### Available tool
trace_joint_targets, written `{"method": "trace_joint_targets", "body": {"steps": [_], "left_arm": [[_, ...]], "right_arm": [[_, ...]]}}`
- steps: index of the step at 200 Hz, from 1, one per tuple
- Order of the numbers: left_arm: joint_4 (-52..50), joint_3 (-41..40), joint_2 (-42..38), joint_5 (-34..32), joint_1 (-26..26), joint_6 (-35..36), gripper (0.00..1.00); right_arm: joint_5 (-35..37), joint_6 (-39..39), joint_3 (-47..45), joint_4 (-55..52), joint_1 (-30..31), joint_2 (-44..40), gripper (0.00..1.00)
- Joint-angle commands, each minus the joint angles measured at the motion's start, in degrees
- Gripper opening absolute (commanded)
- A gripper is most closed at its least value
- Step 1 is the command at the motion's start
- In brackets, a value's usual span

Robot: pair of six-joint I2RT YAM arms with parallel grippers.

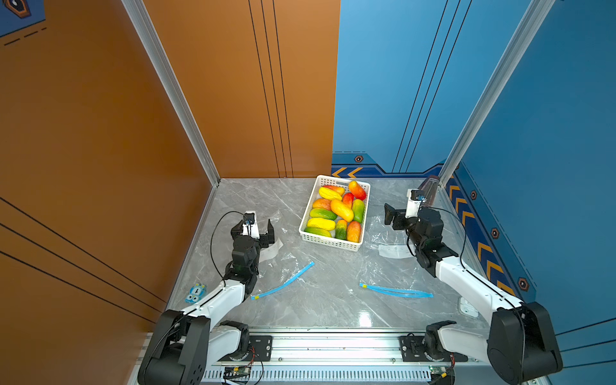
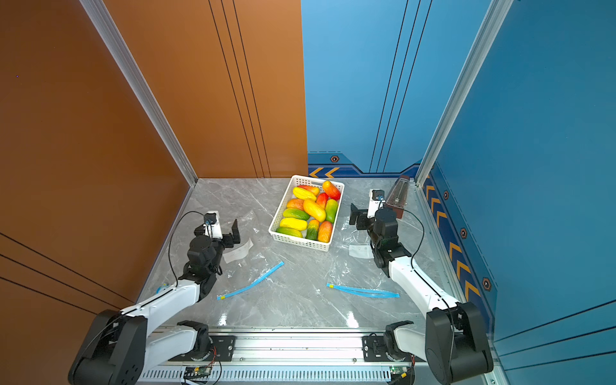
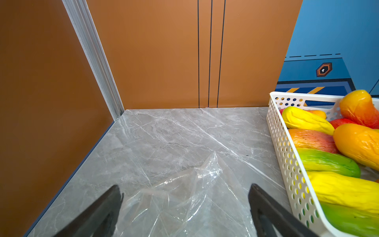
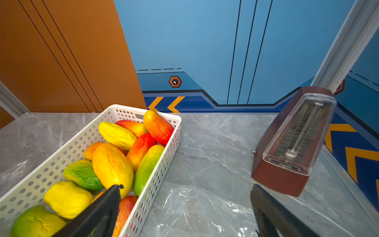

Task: Place the mango in a zip-top bag and seal the zipper
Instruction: Pick up the zipper food storage bag at the center of the board.

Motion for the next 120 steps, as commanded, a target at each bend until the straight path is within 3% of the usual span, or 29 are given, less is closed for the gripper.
{"method": "trace_joint_targets", "body": {"steps": [1, 13, 20, 35, 44, 55, 88, 103, 120], "left_arm": [[-8.17, 1.41, -1.41, 1.20, 0.53, -7.03, 0.98], [-10.23, 1.87, -1.90, 1.08, 2.21, -17.19, 0.98], [-11.17, 1.94, -2.23, 4.30, 3.50, -22.15, 0.98], [-12.44, 4.02, -2.07, 18.80, 4.09, -18.78, 0.98], [-17.54, 6.69, -2.07, 21.95, 3.60, -18.67, 0.98], [-26.58, 10.93, -2.04, 20.83, 1.93, -18.58, 0.98], [-46.49, 20.25, 1.12, 8.47, -6.86, -12.89, 0.98], [-48.81, 21.41, 2.99, 6.53, -7.81, -11.79, 0.98], [-48.52, 20.89, 3.18, 5.05, -7.74, -11.39, 0.98]], "right_arm": [[-4.76, 1.25, -0.55, -6.53, 2.47, -2.06, 1.00], [-4.86, -1.53, 0.08, -9.50, 3.96, -2.07, 1.00], [-4.94, -3.09, 0.60, -11.25, 5.36, -2.01, 1.00], [-4.50, -8.12, 1.49, -13.68, 11.03, -1.35, 1.00], [-3.78, -12.26, 2.20, -15.12, 15.66, -0.68, 1.00], [-4.02, -16.67, 2.76, -16.15, 20.82, 0.63, 1.00], [-10.35, -31.82, -0.62, -13.16, 33.39, 3.42, 0.97], [-6.08, -34.02, -1.25, -10.98, 35.64, 5.82, 0.97], [-6.39, -35.57, 2.07, -16.13, 35.27, 8.41, 0.93]]}}
